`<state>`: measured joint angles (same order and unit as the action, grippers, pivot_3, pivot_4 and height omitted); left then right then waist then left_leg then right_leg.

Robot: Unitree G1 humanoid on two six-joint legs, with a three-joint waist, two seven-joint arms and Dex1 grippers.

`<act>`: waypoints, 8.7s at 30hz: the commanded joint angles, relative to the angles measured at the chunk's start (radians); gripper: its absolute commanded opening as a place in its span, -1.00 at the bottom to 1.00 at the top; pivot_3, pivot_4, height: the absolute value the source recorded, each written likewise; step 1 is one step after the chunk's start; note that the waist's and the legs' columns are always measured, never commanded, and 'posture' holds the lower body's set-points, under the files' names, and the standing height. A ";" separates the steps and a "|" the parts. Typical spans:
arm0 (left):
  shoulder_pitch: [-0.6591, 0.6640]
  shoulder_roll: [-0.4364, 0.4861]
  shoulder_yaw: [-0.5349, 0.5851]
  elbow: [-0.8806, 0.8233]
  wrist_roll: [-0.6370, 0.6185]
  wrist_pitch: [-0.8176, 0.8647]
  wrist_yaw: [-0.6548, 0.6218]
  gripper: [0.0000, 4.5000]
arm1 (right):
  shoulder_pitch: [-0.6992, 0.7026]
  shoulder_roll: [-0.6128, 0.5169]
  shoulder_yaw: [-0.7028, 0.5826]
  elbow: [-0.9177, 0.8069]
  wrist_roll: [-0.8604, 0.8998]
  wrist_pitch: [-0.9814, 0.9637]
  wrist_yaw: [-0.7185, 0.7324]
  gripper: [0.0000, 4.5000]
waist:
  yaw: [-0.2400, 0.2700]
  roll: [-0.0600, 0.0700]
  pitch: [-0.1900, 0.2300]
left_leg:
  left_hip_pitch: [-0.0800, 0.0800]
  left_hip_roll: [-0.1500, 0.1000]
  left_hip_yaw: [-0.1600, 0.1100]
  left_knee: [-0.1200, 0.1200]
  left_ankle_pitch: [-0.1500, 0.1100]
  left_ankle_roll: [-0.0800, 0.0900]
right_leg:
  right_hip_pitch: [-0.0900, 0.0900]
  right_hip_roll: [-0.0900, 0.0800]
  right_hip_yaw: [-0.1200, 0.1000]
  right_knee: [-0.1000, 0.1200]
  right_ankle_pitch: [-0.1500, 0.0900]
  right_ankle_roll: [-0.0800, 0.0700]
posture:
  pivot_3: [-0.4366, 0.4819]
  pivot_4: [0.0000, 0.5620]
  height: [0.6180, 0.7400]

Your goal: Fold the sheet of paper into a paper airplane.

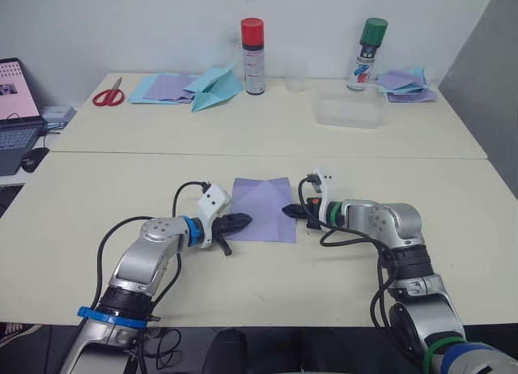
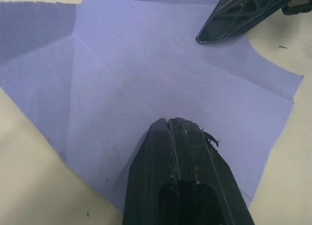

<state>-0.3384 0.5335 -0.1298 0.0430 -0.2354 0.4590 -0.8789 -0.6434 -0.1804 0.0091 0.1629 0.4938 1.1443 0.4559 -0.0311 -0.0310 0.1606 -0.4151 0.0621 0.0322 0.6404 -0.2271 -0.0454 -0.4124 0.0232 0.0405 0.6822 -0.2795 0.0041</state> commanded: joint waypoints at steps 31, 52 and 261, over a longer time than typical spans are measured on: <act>0.013 0.001 -0.030 0.062 0.047 -0.043 0.024 -1.00 | 0.032 0.063 0.235 0.216 -0.402 -0.748 0.051 -0.98 | 0.001 0.001 -0.001 | 0.004 0.001 0.000 0.004 0.000 0.000 | 0.004 0.004 0.002 0.001 0.001 0.001 | -0.05 -0.47 1.00; 0.014 0.004 -0.028 0.065 0.045 -0.041 0.018 -1.00 | 0.056 0.059 0.115 0.033 -0.303 -0.989 0.118 -0.98 | 0.000 0.003 -0.001 | 0.008 0.001 0.000 0.003 0.000 0.000 | 0.007 0.004 0.003 0.000 0.001 0.001 | -0.05 -0.47 1.00; -0.445 -0.242 -0.133 0.734 0.273 -0.321 0.031 -1.00 | 0.061 -0.002 0.117 -0.020 -0.314 -0.662 0.323 0.07 | 0.001 0.002 -0.001 | 0.008 0.001 0.002 0.002 0.000 0.000 | 0.007 0.009 0.002 -0.001 0.002 0.000 | -0.05 -0.47 1.00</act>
<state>-0.8201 0.2932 -0.2279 0.7603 0.0061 0.1420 -0.8214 -0.5580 -0.1990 0.1682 0.1301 0.1497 0.4938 0.8217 -0.0298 -0.0294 0.1593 -0.4066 0.0628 0.0341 0.6417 -0.2272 -0.0455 -0.4053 0.0326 0.0430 0.6806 -0.2774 0.0041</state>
